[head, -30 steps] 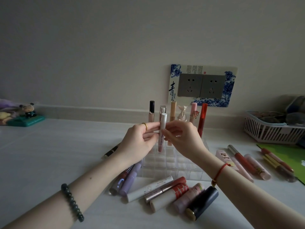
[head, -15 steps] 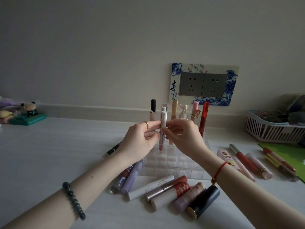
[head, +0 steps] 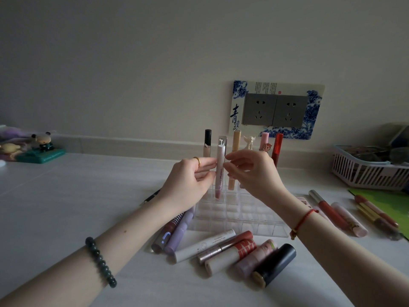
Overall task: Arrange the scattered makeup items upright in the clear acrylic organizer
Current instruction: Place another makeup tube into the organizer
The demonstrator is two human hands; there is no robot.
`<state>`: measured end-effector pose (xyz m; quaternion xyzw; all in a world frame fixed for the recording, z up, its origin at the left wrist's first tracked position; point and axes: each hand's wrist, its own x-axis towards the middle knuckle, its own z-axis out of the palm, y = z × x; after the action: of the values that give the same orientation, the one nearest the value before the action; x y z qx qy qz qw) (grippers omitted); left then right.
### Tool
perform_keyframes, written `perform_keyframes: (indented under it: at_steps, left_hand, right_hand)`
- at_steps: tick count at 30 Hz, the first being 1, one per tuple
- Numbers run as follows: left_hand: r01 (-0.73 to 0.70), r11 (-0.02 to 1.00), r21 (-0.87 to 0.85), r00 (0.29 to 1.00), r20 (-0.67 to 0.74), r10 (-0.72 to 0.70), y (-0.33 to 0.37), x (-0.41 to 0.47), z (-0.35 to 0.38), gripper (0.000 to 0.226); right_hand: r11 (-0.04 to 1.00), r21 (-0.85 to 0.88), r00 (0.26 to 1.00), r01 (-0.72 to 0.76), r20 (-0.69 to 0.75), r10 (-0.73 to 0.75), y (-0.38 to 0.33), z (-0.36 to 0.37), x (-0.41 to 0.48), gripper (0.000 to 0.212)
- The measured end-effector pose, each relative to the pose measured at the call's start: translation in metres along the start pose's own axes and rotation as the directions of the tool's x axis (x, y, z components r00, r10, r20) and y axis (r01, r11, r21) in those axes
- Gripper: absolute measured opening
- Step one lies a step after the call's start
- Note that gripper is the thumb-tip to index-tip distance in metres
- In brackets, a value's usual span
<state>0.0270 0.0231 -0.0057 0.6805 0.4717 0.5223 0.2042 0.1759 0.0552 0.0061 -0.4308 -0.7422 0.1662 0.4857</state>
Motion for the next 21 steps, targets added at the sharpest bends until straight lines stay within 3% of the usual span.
perform_keyframes:
  at_steps: [7, 14, 18, 21]
  left_hand:
    - [-0.004, 1.0, 0.02, 1.0, 0.004, 0.004, 0.011, 0.0, -0.006, 0.033]
    - [-0.051, 0.993, -0.102, 0.995, -0.091, 0.042, 0.028, 0.013, -0.051, 0.023]
    - [-0.014, 0.997, -0.072, 0.997, -0.082, 0.008, 0.003, 0.01, -0.08, 0.016]
    - [0.055, 0.995, 0.079, 0.997, -0.067, -0.049, -0.026, 0.002, -0.094, 0.017]
  right_hand:
    - [0.999, -0.021, 0.999, 0.037, -0.031, -0.038, -0.009, -0.009, 0.002, 0.024]
    - [0.99, 0.052, 0.989, 0.13, -0.082, -0.126, -0.037, -0.023, 0.003, 0.022]
    - [0.976, 0.039, 0.976, 0.216, 0.027, -0.217, -0.051, -0.015, -0.005, 0.018]
    - [0.964, -0.024, 0.949, 0.266, 0.18, -0.258, -0.055, 0.001, -0.015, 0.019]
